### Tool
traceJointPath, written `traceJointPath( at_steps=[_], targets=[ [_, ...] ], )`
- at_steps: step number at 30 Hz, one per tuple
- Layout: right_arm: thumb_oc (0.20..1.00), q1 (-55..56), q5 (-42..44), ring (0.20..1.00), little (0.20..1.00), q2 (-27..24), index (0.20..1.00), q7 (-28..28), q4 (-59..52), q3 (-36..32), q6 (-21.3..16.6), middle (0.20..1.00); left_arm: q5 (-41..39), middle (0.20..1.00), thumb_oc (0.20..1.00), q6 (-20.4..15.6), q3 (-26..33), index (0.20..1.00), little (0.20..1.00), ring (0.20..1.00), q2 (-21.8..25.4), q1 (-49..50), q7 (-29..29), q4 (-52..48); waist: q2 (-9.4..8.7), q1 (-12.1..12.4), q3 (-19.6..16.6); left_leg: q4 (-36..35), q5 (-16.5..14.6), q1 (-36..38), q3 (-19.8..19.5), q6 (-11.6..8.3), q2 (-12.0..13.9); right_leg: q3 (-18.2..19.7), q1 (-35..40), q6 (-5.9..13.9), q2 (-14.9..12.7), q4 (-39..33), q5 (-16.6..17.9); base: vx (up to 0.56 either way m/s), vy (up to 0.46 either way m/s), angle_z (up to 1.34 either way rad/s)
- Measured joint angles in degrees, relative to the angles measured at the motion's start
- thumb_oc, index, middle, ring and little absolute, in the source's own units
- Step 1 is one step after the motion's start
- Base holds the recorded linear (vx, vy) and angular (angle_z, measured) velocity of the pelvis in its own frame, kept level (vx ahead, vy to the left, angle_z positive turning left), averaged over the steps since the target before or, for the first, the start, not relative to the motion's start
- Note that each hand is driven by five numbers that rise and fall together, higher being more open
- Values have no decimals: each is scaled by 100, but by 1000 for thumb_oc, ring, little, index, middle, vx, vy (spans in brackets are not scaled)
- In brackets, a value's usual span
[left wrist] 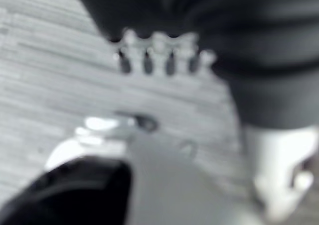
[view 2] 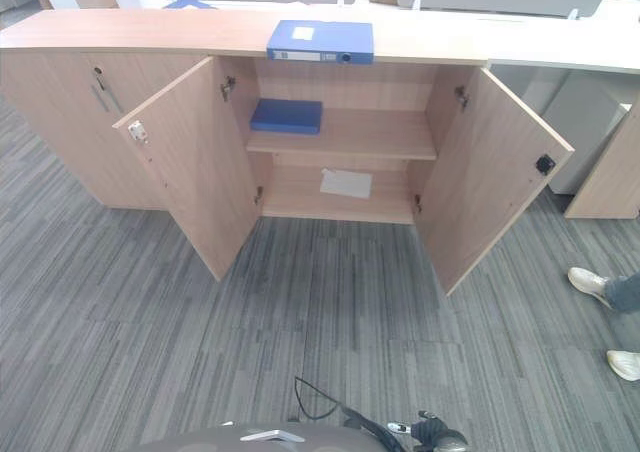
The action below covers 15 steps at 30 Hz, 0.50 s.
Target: Put the empty folder in the office cabinet
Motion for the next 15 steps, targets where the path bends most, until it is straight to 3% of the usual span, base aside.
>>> traceJointPath(
  at_steps=[15],
  targets=[
    [1000,8,-9,1000,1000,1,1000,-20,-1,0,8,1000,-122,1000,1000,108,24,1000,1000,1000,19,-2,-182,-3,3,-1,1,-10,-1,-4,1,-1,1,0,-3,0,0,-1,0,0,0,0]
  ],
)
